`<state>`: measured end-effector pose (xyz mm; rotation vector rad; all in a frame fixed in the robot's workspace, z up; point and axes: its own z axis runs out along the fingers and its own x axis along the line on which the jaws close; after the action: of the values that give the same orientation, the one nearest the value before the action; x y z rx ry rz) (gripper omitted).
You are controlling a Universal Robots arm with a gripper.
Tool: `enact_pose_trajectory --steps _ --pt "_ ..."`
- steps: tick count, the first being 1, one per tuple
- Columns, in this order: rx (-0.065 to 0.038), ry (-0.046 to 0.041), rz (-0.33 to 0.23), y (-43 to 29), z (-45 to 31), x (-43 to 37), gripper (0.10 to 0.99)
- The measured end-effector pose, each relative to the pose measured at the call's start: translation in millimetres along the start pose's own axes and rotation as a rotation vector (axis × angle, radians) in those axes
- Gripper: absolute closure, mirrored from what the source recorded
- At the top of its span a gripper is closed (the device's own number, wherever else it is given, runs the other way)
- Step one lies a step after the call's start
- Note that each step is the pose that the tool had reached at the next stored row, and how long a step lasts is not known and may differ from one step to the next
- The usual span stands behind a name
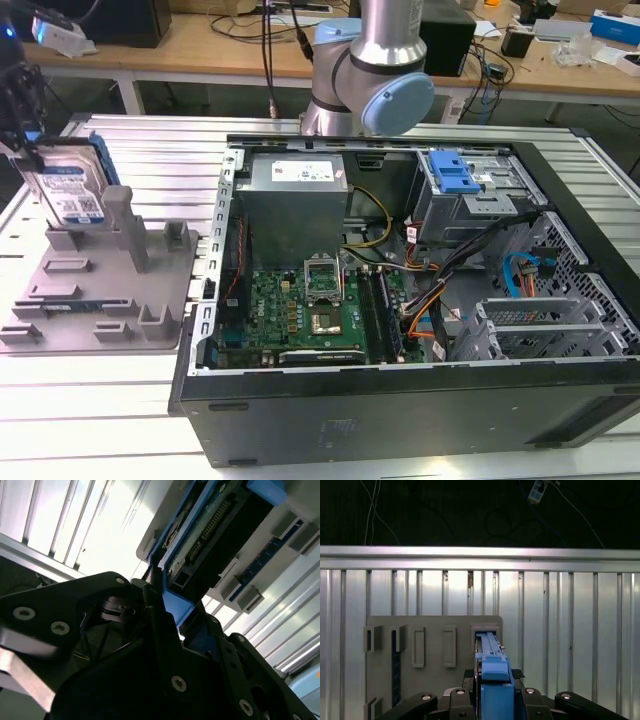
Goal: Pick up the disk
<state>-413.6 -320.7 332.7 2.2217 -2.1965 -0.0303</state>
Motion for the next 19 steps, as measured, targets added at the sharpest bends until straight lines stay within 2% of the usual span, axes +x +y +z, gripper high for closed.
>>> enact_pose_trajectory --steps 2,4,6,8,9,10,19 --pt "0.0 0.0 0.0 0.3 -11.2 0.0 0.718" --pt "0.0 -0.0001 0.0 0.7 -28.3 0.0 0.718" --pt "0.0 0.0 0.0 1.3 -49.0 -0.1 0.718" --pt "0.0 -0.0001 0.0 1.6 -61.3 -0.1 0.718" --pt "0.0 -0.0001 0.0 1.9 -71.9 -0.1 0.718" --pt "0.0 -0.0001 0.0 2.0 -79.1 -0.1 0.718" --pt "0.0 -0.0001 0.0 3.2 -122.4 -0.2 0.718"
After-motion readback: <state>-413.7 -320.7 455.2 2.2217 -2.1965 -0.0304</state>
